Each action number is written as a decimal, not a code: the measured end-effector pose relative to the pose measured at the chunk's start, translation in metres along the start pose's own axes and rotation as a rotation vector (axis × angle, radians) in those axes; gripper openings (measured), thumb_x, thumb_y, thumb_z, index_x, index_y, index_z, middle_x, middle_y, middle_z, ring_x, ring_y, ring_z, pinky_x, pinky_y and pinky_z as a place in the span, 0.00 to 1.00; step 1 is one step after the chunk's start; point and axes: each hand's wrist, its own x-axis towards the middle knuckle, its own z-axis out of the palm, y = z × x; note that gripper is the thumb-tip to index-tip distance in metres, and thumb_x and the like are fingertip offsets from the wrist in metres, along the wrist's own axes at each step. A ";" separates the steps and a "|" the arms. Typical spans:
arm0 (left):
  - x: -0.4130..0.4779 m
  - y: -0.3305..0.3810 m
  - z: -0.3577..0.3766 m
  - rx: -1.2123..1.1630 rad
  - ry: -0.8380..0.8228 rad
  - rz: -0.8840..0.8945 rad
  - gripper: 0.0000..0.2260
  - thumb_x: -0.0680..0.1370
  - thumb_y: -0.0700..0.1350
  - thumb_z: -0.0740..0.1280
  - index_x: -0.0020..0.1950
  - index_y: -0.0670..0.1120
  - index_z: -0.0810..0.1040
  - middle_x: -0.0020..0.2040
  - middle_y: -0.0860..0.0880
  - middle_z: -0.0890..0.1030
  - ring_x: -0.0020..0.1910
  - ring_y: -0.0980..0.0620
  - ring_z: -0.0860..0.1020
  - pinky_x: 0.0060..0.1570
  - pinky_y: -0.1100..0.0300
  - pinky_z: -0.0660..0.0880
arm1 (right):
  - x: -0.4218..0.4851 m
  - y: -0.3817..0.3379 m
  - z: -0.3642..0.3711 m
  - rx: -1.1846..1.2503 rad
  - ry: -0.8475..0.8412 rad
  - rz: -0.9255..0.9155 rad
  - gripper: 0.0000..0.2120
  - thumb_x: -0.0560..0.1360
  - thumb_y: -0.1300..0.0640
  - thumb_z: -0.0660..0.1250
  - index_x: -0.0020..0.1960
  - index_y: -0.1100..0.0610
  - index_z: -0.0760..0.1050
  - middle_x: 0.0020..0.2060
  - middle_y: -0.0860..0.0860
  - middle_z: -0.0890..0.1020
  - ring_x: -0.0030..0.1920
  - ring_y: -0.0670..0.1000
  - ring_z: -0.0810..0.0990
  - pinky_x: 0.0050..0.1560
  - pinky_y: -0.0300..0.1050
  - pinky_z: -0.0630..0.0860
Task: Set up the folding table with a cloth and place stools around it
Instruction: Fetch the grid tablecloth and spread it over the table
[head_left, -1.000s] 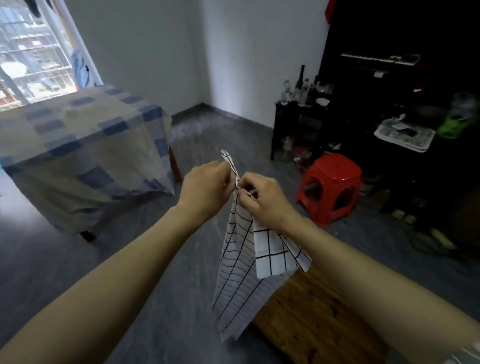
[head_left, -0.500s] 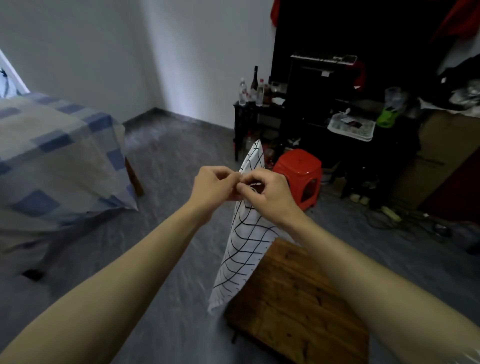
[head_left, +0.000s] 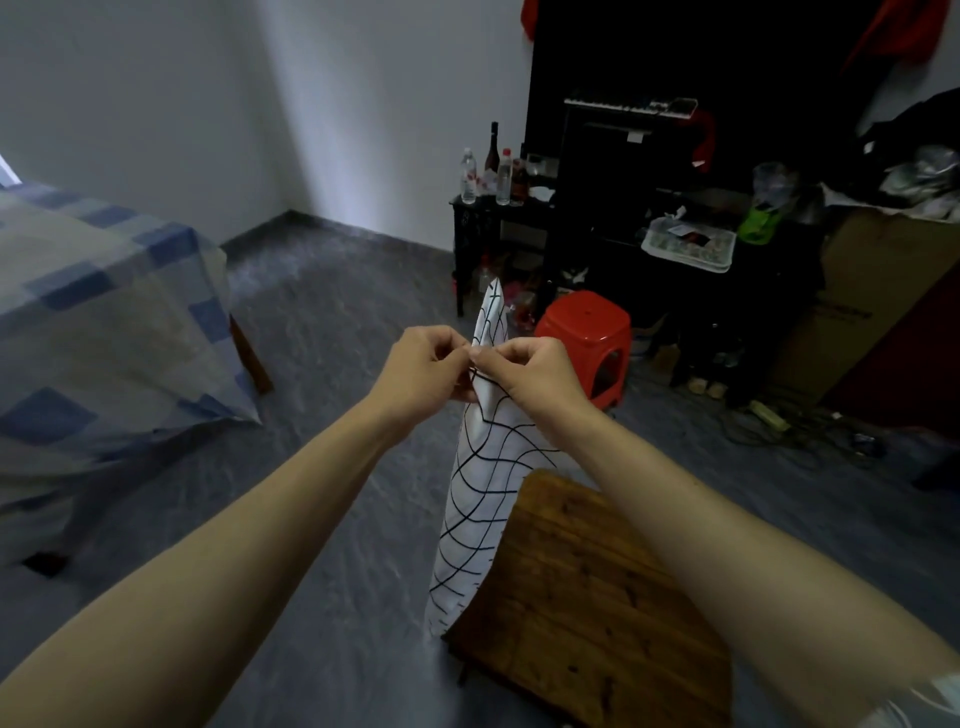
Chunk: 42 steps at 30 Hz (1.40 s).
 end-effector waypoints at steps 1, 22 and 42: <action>0.000 -0.001 -0.002 0.014 0.002 0.007 0.08 0.79 0.39 0.66 0.40 0.40 0.79 0.40 0.39 0.83 0.39 0.43 0.84 0.41 0.48 0.83 | 0.002 0.000 0.001 -0.008 -0.006 0.007 0.09 0.73 0.53 0.74 0.38 0.58 0.83 0.39 0.55 0.86 0.45 0.53 0.85 0.55 0.56 0.81; -0.002 -0.025 -0.045 0.594 0.405 0.131 0.07 0.74 0.43 0.63 0.36 0.45 0.72 0.29 0.49 0.75 0.28 0.51 0.72 0.30 0.57 0.69 | 0.004 0.018 -0.011 -0.812 0.092 -0.464 0.07 0.81 0.54 0.62 0.51 0.57 0.67 0.30 0.52 0.76 0.28 0.54 0.75 0.27 0.55 0.73; -0.016 -0.073 -0.105 1.135 0.180 0.155 0.04 0.73 0.41 0.67 0.43 0.46 0.73 0.43 0.47 0.73 0.41 0.44 0.74 0.41 0.48 0.77 | -0.002 0.039 -0.012 -1.201 0.102 -0.629 0.06 0.78 0.57 0.67 0.48 0.60 0.73 0.40 0.53 0.76 0.30 0.58 0.77 0.27 0.45 0.65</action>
